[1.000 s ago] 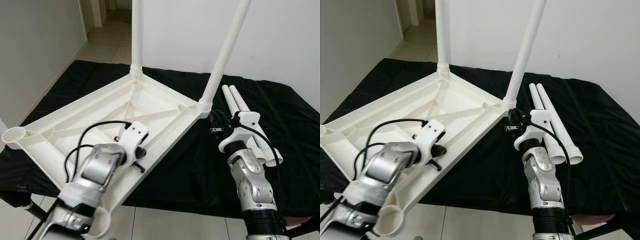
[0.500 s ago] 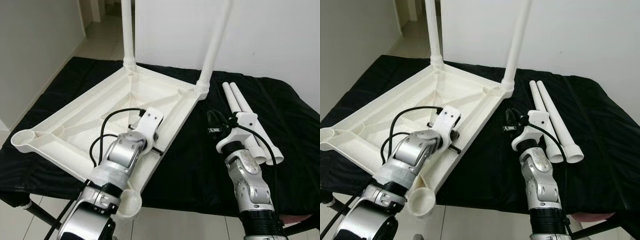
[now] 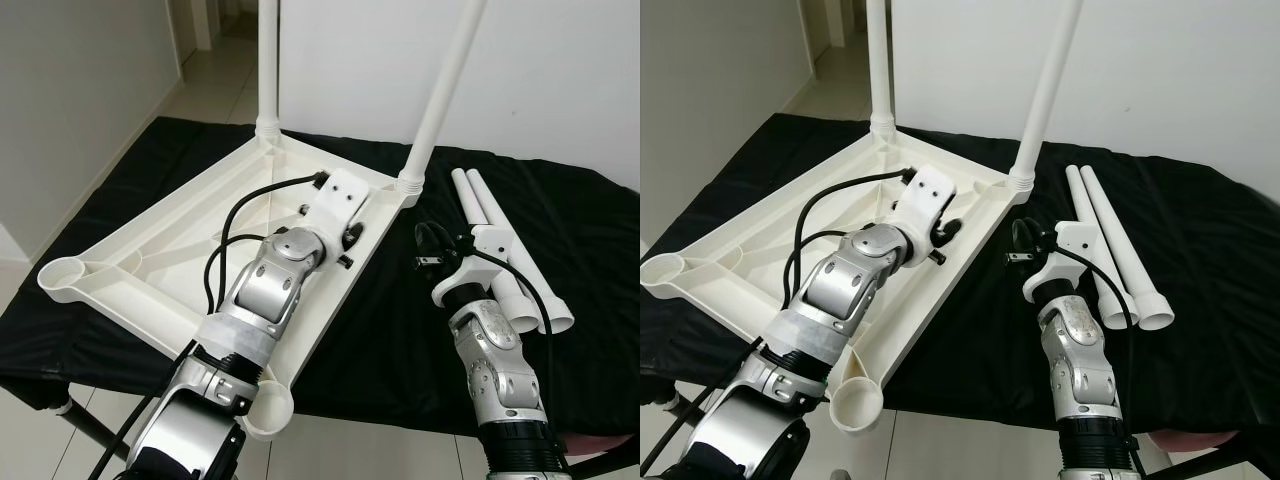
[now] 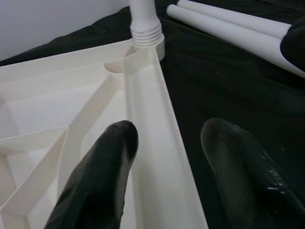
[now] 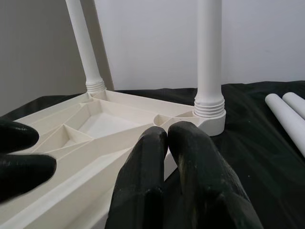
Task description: Building children table
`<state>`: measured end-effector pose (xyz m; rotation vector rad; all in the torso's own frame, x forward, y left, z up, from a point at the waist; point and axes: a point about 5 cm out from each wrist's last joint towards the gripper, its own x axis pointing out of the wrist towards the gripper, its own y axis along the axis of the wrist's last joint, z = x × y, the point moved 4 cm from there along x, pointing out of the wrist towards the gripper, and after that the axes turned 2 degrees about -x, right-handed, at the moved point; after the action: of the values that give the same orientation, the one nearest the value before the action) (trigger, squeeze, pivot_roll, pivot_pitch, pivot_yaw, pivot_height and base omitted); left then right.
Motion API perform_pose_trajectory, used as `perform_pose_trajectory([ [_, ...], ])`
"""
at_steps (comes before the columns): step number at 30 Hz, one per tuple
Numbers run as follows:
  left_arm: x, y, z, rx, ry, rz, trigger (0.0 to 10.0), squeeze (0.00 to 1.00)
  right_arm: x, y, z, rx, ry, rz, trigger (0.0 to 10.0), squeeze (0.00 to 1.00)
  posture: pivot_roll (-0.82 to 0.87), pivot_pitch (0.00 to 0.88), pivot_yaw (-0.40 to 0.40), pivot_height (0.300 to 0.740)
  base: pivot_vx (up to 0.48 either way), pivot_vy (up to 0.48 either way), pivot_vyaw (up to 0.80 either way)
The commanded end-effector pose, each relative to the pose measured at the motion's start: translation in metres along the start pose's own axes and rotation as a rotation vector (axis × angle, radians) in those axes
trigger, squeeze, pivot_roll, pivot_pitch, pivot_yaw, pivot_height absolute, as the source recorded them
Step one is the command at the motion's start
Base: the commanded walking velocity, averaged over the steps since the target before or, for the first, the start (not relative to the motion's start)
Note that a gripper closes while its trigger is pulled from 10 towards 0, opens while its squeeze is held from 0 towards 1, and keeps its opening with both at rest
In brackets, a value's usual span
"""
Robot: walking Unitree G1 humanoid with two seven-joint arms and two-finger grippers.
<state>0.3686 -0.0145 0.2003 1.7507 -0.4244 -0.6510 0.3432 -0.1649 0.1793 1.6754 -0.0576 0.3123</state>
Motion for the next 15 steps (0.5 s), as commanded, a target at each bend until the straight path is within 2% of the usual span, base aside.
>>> perform_pose_trajectory([
  [1, 0.0, 0.004, 0.004, 0.002, -0.034, 0.019, 10.0, 0.67, -0.003, 0.001, 0.003, -0.007, -0.015, 0.006, 10.0, 0.0, -0.03, 0.0, -0.017, 0.74, 0.0, 0.0, 0.0],
  [2, -0.002, 0.005, 0.002, 0.01, -0.033, 0.02, 10.0, 0.0, -0.003, 0.001, 0.002, -0.007, -0.015, 0.006, 10.0, 0.0, -0.03, 0.0, -0.014, 0.74, 0.0, 0.0, 0.0],
  [5, -0.002, 0.005, 0.002, 0.01, -0.033, 0.02, 10.0, 0.0, -0.003, 0.001, 0.002, -0.007, -0.015, 0.006, 10.0, 0.0, -0.03, 0.0, -0.014, 0.74, 0.0, 0.0, 0.0],
  [8, -0.008, 0.006, -0.01, 0.02, -0.015, 0.02, 10.0, 0.0, -0.003, 0.001, 0.002, -0.008, -0.018, 0.008, 10.0, 0.0, -0.04, 0.0, -0.01, 0.74, 0.0, 0.0, 0.0],
  [10, -0.008, 0.006, -0.01, 0.02, -0.015, 0.02, 10.0, 0.0, -0.003, 0.001, 0.002, -0.008, -0.018, 0.008, 10.0, 0.0, -0.04, 0.0, -0.01, 0.74, 0.0, 0.0, 0.0],
  [11, -0.012, 0.005, -0.02, 0.036, 0.012, 0.026, 10.0, 0.0, -0.004, 0.001, 0.002, -0.013, -0.02, 0.009, 10.0, 0.0, -0.04, 0.0, -0.004, 0.74, 0.0, 0.0, 0.0],
  [12, -0.02, 0.003, -0.04, 0.061, 0.071, 0.028, 10.0, 0.0, -0.005, 0.001, 0.003, -0.018, -0.026, 0.01, 10.0, 0.0, -0.05, 0.0, -0.001, 0.74, 0.0, 0.0, 0.0],
  [13, -0.02, 0.003, -0.04, 0.061, 0.071, 0.028, 10.0, 0.0, -0.005, 0.001, 0.003, -0.018, -0.026, 0.01, 10.0, 0.0, -0.05, 0.0, -0.001, 0.74, 0.0, 0.0, 0.0],
  [14, -0.03, 0.003, -0.058, 0.088, 0.135, 0.044, 10.0, 0.0, -0.006, 0.002, 0.004, -0.014, -0.036, 0.011, 10.0, 0.0, -0.05, 0.0, 0.0, 0.74, 0.0, 0.0, 0.0],
  [15, -0.03, 0.003, -0.058, 0.088, 0.135, 0.044, 10.0, 0.0, -0.006, 0.002, 0.004, -0.014, -0.036, 0.011, 10.0, 0.0, -0.05, 0.0, 0.0, 0.74, 0.0, 0.0, 0.0],
])
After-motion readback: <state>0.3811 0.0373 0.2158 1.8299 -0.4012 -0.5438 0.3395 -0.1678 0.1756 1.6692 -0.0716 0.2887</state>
